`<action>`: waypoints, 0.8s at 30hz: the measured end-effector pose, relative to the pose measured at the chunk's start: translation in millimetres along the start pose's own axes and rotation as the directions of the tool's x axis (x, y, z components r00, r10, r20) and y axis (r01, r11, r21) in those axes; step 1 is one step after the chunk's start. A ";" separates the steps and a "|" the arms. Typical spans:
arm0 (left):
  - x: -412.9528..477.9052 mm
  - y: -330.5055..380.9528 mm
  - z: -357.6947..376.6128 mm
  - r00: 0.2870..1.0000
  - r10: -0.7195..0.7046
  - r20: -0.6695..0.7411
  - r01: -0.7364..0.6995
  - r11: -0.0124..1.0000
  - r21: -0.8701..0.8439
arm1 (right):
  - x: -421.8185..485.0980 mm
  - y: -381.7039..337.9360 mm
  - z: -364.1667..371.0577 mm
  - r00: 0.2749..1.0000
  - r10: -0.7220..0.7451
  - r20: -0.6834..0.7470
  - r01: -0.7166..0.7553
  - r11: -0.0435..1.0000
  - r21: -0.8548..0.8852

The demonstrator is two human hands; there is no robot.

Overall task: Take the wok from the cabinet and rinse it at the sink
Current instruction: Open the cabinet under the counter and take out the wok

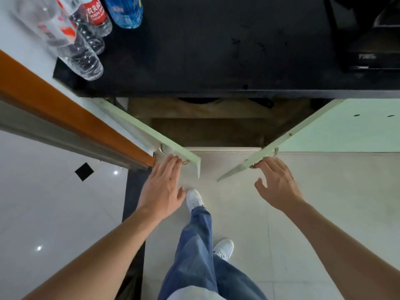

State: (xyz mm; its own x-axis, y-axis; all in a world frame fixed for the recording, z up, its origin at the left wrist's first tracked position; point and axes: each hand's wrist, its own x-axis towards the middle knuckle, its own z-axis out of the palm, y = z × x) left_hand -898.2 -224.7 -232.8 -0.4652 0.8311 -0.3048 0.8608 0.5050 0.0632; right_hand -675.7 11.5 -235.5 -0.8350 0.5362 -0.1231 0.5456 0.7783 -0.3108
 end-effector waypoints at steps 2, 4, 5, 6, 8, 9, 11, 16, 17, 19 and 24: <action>-25.9 -7.3 5.5 1.000 -0.013 0.004 0.013 1.000 0.013 | -27.2 12.6 -4.0 0.999 0.014 -0.049 -0.015 1.000 -0.016; -51.3 -14.1 8.7 0.999 -0.049 -0.005 0.049 0.998 -0.036 | -56.4 22.3 -7.7 0.993 0.073 -0.089 -0.074 0.997 -0.009; -62.0 -15.6 7.9 0.996 -0.092 -0.005 0.091 0.992 -0.082 | -69.7 24.8 -9.1 0.988 0.118 -0.104 -0.119 0.993 0.001; -70.5 -15.3 6.3 0.989 -0.148 -0.002 0.147 0.981 -0.130 | -81.1 25.7 -10.3 0.977 0.180 -0.113 -0.180 0.984 0.011; -79.7 -11.4 2.1 0.960 -0.279 0.000 0.272 0.935 -0.229 | -97.0 25.6 -10.4 0.938 0.331 -0.104 -0.328 0.944 0.042; -81.1 -8.0 0.0 0.939 -0.345 -0.002 0.330 0.899 -0.288 | -101.8 26.0 -9.8 0.908 0.407 -0.100 -0.402 0.913 0.066; -78.3 0.2 -3.7 0.888 -0.459 -0.016 0.416 0.820 -0.393 | -105.7 28.0 -9.5 0.835 0.542 -0.095 -0.530 0.838 0.128; -63.3 19.6 -14.2 0.858 -0.494 -0.141 0.399 0.814 -0.423 | -110.5 28.1 -19.9 0.692 0.706 -0.150 -0.669 0.706 0.233; -60.3 20.9 -15.3 0.900 -0.401 -0.170 0.334 0.886 -0.321 | -110.4 28.0 -22.5 0.719 0.671 -0.181 -0.652 0.741 0.160; -51.5 23.2 -13.7 0.974 -0.171 -0.150 0.150 0.978 -0.143 | -105.0 28.3 -24.7 0.805 0.565 -0.181 -0.581 0.813 -0.044; -9.7 42.8 -13.9 0.951 -0.200 0.235 0.207 0.978 -0.005 | -67.4 20.8 -7.0 0.914 0.406 0.028 -0.395 0.901 -0.178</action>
State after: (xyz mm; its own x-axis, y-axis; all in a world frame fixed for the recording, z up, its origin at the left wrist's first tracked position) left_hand -859.8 -207.9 -213.9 -0.5661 0.6349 -0.5258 0.7450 0.6670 0.0033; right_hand -607.6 -6.2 -227.1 -0.5437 0.7963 -0.2651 0.8339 0.5482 -0.0638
